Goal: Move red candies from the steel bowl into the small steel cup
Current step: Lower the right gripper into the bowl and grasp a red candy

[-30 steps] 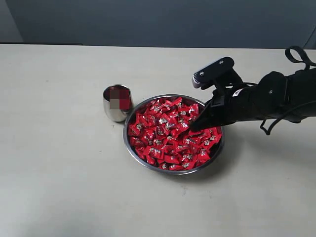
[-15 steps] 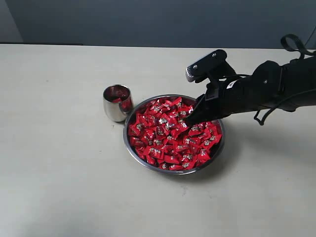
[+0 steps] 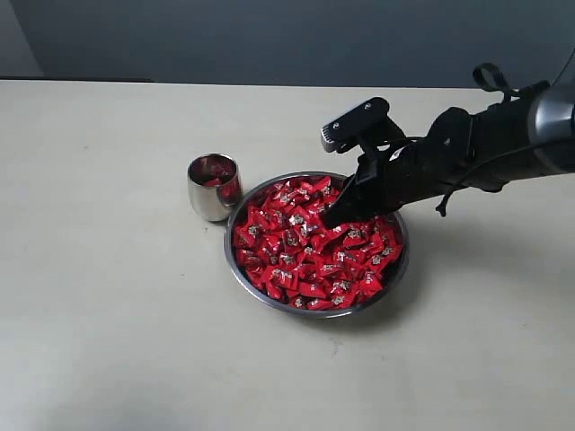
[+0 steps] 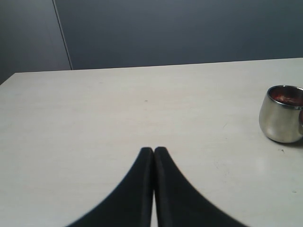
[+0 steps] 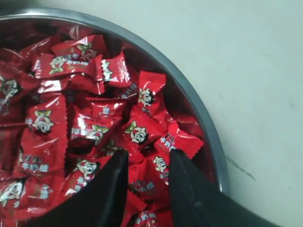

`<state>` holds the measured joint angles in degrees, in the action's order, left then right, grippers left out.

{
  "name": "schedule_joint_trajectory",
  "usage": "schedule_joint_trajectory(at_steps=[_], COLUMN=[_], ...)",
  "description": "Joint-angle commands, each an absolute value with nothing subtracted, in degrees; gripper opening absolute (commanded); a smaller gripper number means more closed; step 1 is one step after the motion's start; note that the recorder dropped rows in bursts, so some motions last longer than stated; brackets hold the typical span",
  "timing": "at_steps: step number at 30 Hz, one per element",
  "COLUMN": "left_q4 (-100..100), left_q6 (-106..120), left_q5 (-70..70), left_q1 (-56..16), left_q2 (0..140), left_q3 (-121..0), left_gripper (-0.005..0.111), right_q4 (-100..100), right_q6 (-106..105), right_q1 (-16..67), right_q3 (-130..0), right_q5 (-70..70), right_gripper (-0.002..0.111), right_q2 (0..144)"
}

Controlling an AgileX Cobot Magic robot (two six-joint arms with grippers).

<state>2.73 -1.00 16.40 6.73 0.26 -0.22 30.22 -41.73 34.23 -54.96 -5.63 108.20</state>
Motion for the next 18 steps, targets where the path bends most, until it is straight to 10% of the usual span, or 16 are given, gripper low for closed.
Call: schedule_joint_trajectory(at_steps=[1, 18], left_q4=[2.6, 2.6], left_q6=[-1.1, -1.1], left_q5=[16.3, 16.3], left_q1=[6.8, 6.8], left_q2=[0.0, 0.0], left_q3=[0.0, 0.0], left_gripper=[0.000, 0.000], right_q4=[30.0, 27.2], right_q6=[-42.0, -42.0], right_q1=[34.4, 34.0], right_q3=[-56.5, -58.6], right_q5=[-7.1, -7.7], right_gripper=[0.030, 0.030], right_q2=[109.5, 110.5])
